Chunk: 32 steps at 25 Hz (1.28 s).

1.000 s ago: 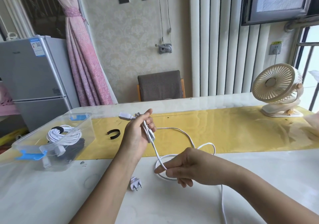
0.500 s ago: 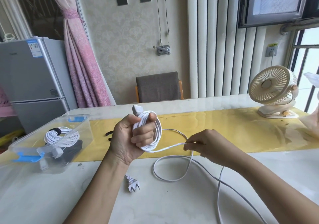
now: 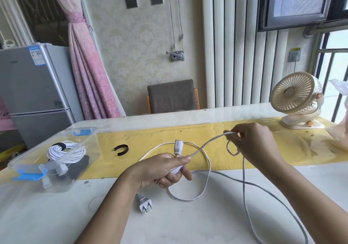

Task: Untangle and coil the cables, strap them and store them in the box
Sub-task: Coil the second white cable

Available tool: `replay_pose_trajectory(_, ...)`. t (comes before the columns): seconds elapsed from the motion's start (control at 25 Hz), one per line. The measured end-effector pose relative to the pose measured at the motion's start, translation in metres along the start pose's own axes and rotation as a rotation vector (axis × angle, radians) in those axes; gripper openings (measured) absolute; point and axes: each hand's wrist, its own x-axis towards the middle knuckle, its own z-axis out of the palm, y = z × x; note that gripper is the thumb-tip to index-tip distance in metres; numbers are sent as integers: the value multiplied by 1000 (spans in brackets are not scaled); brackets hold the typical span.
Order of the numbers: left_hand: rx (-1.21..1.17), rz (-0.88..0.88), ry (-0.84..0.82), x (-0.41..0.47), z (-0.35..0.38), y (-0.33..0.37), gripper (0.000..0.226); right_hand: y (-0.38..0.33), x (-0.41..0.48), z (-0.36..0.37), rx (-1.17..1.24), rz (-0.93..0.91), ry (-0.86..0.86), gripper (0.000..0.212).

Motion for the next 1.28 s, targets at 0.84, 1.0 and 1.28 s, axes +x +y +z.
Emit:
replay_pose_trajectory(0.84, -1035, 505, 681, 26, -30, -5, 8, -45, -45, 14, 446, -362, -912, 23)
replay_pose_trajectory(1.0, -1205, 694, 478, 12, -27, 3, 14, -43, -47, 20, 300, -359, -961, 25)
replay_pose_trajectory(1.28, -1217, 697, -172, -4, -27, 5, 10, -28, -33, 24, 82, -238, -695, 24)
